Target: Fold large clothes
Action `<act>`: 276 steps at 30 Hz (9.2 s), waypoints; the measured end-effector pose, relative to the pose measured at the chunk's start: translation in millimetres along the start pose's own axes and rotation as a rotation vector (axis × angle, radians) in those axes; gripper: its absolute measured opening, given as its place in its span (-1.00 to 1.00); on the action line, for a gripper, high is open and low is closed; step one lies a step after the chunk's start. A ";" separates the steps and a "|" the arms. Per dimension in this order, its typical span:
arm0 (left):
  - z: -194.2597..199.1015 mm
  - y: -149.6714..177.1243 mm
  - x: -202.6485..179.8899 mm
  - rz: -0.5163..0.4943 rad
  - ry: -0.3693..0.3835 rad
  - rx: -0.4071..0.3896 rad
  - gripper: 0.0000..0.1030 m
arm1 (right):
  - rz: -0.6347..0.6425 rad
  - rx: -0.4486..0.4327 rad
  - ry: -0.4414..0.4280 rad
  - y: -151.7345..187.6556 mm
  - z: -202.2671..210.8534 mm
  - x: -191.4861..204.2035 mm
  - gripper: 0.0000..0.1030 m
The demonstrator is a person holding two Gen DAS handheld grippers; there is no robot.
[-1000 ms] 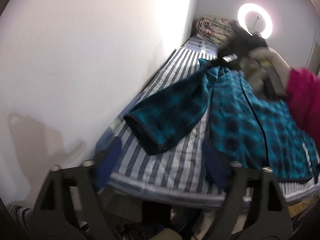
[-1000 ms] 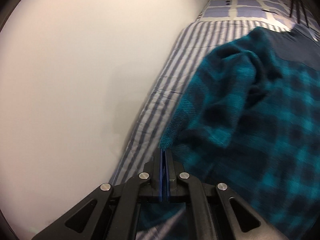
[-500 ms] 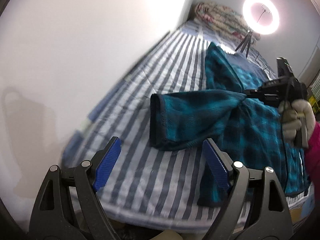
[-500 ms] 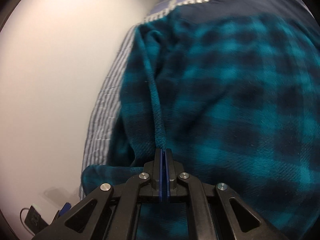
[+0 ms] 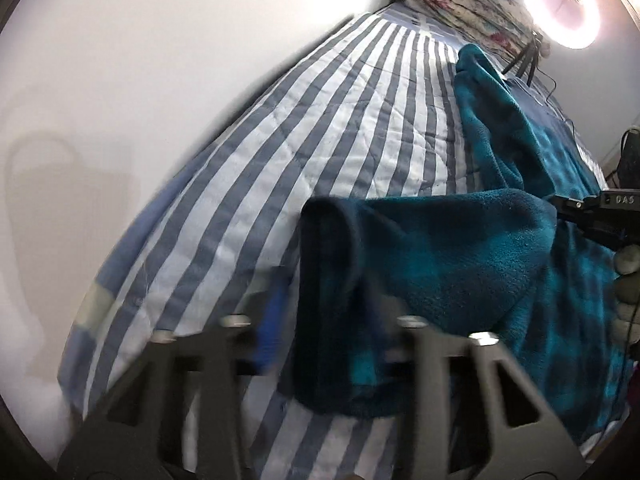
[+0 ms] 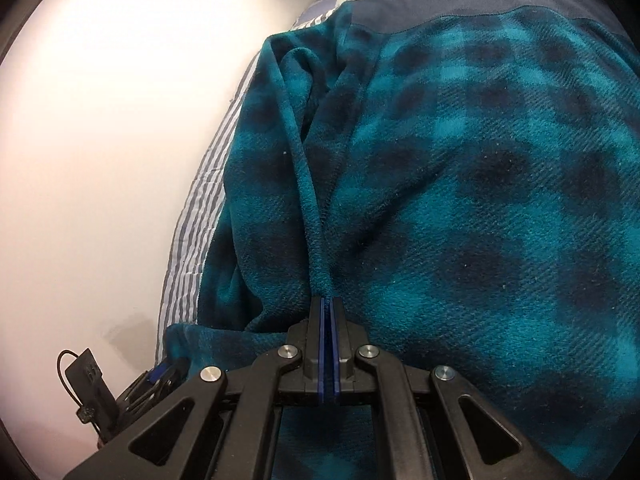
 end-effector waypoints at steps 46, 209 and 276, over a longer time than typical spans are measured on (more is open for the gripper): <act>68.5 125.3 -89.6 -0.187 0.355 0.233 -0.97 | 0.168 0.198 -0.030 142.0 46.4 41.2 -0.99; 61.9 82.3 -37.8 0.081 0.368 0.181 -0.06 | 0.507 0.096 0.175 24.8 30.3 79.4 -0.63; 101.9 167.6 -258.9 -0.655 0.372 0.107 -0.87 | -0.248 -0.261 -0.185 76.3 121.9 -100.3 -0.91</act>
Point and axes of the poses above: each gripper's, at about its wrist camera, not at the fingertips, and z roughly against the way its jaws point, x to its left, y to its underside, the point moved 6 cm from there along -z, roughly the way its jaws point, and after that the axes turned 9 degrees about z, right-handed, at the moved point
